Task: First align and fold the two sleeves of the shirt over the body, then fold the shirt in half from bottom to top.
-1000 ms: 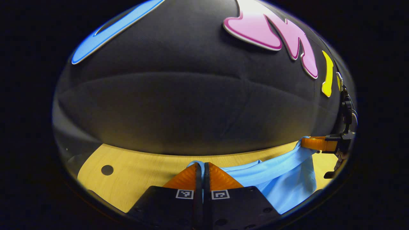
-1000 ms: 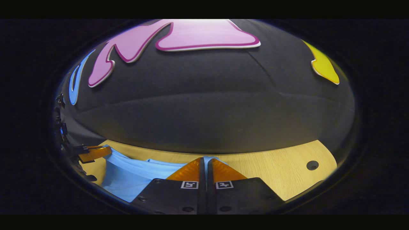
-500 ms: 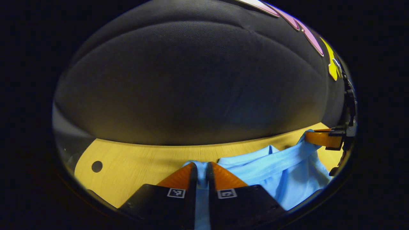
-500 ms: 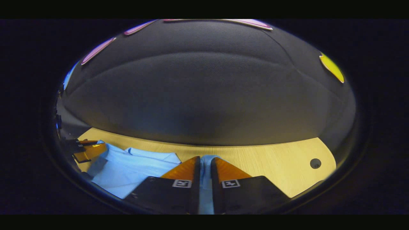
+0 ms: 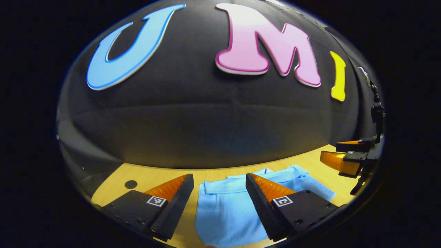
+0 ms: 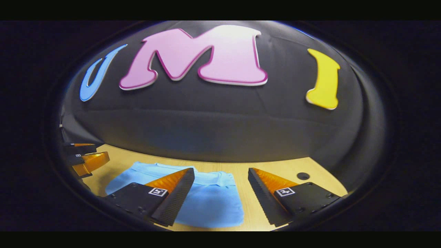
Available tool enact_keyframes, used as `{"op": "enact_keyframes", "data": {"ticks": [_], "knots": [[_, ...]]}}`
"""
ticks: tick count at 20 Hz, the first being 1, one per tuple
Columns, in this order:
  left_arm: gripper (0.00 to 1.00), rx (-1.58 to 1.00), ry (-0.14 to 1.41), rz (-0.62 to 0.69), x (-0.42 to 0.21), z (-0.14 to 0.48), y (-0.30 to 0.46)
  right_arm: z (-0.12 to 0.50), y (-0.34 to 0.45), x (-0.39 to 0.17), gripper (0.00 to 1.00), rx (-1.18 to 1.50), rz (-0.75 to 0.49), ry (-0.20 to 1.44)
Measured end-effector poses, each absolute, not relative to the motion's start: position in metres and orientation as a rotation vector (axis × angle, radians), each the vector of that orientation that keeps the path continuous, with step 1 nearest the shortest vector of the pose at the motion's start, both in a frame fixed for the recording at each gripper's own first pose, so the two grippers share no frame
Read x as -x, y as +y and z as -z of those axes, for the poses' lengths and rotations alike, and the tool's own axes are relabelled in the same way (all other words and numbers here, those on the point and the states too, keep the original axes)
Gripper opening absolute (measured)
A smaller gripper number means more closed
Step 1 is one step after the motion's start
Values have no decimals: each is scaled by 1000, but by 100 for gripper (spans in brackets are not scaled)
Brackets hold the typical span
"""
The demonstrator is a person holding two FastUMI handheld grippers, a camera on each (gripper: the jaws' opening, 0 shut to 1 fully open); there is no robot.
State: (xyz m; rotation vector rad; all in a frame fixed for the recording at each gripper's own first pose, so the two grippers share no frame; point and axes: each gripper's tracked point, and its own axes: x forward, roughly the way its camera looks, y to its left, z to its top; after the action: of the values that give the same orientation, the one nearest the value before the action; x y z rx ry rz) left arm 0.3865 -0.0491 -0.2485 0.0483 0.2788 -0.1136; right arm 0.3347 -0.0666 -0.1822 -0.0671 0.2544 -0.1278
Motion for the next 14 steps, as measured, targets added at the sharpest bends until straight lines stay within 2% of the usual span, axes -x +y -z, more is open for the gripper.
{"op": "enact_keyframes", "data": {"ticks": [3,8,9,10,14], "knots": [[96,-56,224,120,-319,201,-50,140,-58,-275,95,91,144,223],[96,22,134,114,-195,112,-47,52,-35,-161,99,57,140,111],[96,18,117,115,-171,98,-46,40,-33,-139,97,45,140,85],[96,15,111,114,-147,87,-44,25,-27,-118,99,37,134,64],[96,0,71,129,-57,44,-40,-10,-9,-26,97,34,102,12]]}}
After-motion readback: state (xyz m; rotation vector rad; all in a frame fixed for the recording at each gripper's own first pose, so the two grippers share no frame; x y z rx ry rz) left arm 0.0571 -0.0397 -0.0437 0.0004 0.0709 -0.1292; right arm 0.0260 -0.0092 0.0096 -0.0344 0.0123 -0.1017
